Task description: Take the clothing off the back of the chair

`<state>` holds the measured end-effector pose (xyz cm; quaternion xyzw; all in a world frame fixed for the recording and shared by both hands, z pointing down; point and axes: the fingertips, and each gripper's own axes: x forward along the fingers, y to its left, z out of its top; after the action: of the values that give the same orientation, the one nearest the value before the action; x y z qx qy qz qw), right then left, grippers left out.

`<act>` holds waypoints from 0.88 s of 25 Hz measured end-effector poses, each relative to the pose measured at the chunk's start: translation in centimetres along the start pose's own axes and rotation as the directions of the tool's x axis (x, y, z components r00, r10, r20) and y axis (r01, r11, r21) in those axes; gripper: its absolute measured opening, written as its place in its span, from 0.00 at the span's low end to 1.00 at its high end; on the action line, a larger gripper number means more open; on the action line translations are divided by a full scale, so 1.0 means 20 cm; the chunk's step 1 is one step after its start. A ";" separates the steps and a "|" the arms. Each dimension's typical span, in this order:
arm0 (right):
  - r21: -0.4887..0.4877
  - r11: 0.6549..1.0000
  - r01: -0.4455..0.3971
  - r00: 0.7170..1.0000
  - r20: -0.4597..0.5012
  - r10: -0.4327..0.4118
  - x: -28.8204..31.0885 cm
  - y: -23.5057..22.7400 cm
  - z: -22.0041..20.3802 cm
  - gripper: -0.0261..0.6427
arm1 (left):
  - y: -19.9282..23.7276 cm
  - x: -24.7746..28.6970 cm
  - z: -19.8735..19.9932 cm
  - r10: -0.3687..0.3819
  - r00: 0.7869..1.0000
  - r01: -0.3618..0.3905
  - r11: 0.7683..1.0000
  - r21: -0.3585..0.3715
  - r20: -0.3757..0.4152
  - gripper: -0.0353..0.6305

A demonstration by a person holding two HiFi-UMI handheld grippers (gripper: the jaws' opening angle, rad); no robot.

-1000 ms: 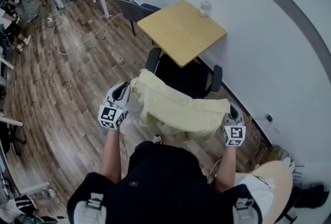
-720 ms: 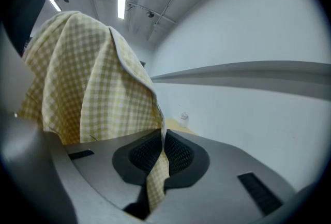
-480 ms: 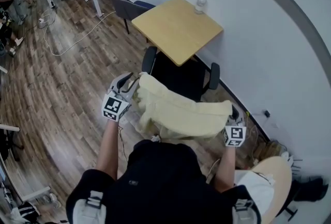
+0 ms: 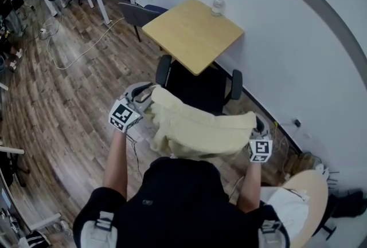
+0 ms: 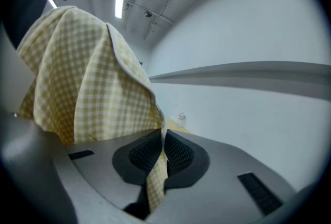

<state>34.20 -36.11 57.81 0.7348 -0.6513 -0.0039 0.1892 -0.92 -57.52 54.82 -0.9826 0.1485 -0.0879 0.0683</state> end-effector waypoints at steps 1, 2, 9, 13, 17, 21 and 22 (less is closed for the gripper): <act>0.000 1.000 0.002 1.000 -0.002 -0.002 0.00 0.00 0.00 0.05 | -0.01 0.01 0.01 -0.019 1.000 0.019 1.000 0.010 -0.006 0.22; 0.000 1.000 0.003 1.000 0.002 -0.003 0.01 0.00 0.01 0.05 | -0.01 0.02 0.02 -0.036 0.999 0.036 0.999 0.019 -0.011 0.22; 0.014 1.000 -0.005 1.000 -0.020 0.005 0.00 0.01 -0.03 0.05 | -0.06 0.03 0.03 -0.069 0.998 0.069 0.997 0.019 -0.001 0.07; 0.004 1.000 -0.009 1.000 -0.009 0.009 0.00 0.01 -0.02 0.05 | -0.01 -0.01 0.05 0.025 0.999 -0.025 1.000 -0.002 0.024 0.06; 0.009 1.000 -0.005 1.000 -0.009 0.005 -0.01 0.00 -0.04 0.05 | 0.06 -0.08 0.10 0.158 0.986 -0.158 0.987 -0.002 0.059 0.06; 0.020 1.000 -0.002 1.000 0.000 0.002 -0.03 -0.01 -0.04 0.05 | 0.06 -0.16 0.11 0.268 0.963 -0.268 0.963 0.026 0.024 0.06; 0.024 1.000 -0.003 1.000 0.009 0.003 -0.04 -0.01 -0.03 0.05 | 0.06 -0.18 0.11 0.296 0.955 -0.296 0.954 0.033 0.025 0.06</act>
<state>34.45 -35.06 58.13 0.7361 -0.6532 0.0008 0.1774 -4.28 -57.27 51.90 -0.9487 0.2917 -0.0699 0.1000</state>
